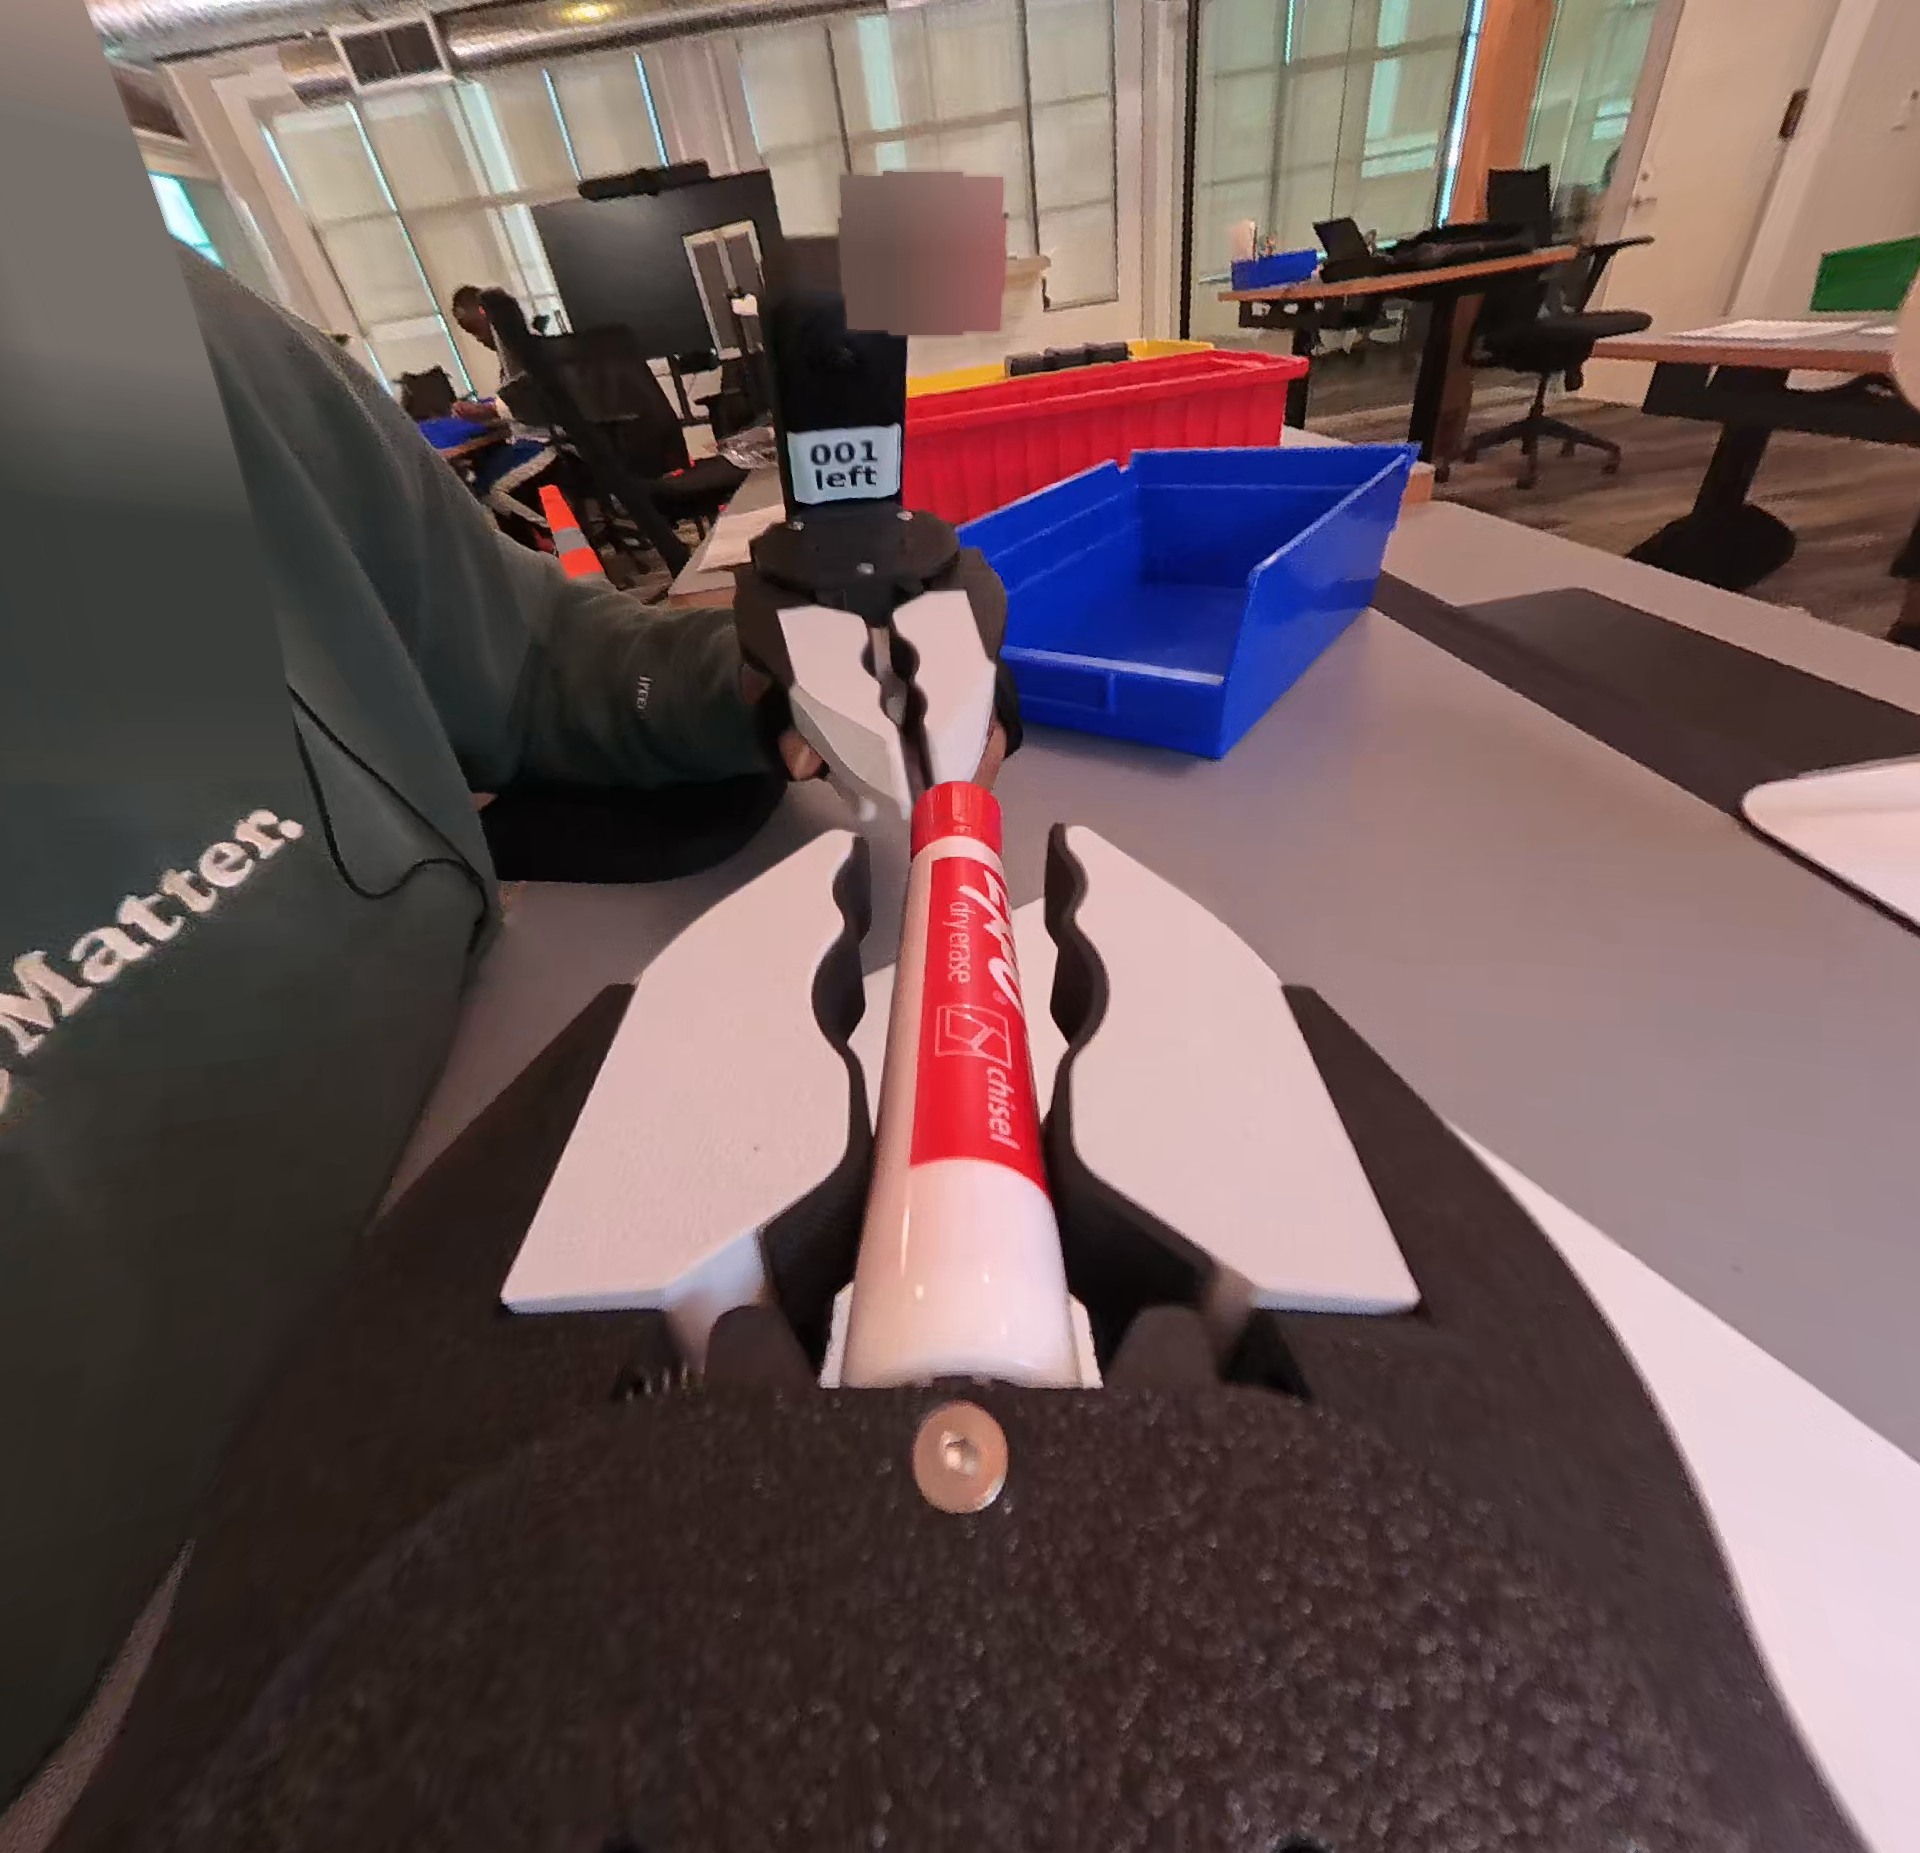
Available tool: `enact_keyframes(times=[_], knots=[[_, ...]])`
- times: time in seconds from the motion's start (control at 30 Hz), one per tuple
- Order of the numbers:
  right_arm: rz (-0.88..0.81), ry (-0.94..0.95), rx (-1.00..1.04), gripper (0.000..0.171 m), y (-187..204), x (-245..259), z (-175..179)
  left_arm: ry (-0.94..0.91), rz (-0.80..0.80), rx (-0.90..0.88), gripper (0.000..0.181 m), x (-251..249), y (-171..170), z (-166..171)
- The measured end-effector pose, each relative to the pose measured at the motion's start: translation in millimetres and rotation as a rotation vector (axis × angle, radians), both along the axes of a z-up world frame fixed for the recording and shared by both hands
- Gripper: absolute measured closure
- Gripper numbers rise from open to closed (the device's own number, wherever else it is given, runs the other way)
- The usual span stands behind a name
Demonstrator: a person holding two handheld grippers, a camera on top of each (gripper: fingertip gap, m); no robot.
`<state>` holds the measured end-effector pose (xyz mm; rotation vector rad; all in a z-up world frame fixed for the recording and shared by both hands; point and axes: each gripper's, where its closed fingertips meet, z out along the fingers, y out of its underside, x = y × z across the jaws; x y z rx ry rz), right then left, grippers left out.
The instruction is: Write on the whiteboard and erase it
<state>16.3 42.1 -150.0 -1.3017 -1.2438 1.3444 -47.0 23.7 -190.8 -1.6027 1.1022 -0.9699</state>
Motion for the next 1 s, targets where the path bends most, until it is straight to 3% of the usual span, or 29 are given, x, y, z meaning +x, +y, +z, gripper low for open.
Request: enact_keyframes(times=[0.2,0.27,0.33,0.47,0.7,1.0], knots=[[0.023,0.014,-0.051,0.138,-10.2,-6.8,-8.0,-0.082,0.043,-0.014,0.142,9.0,2.2,5.1],[0.04,0.01,-0.062,0.138,-16.2,-13.9,-11.7,-0.106,0.026,-0.016,0.137,17.5,-1.9,8.9],[0.064,0.004,-0.066,0.137,-23.2,-22.2,-15.1,-0.128,-0.012,-0.018,0.138,28.5,-9.2,14.0],[0.137,0.016,-0.122,0.137,-37.6,-33.4,-18.2,-0.08,-0.057,0.044,0.161,40.5,-19.7,12.1],[0.141,-0.025,-0.147,0.138,-41.6,-37.1,-25.9,-0.007,-0.07,0.042,0.162,35.6,-24.8,4.3],[0.137,-0.049,-0.138,0.139,-37.3,-35.2,-26.0,-0.108,-0.082,-0.028,0.162,38.7,-18.3,7.1]])
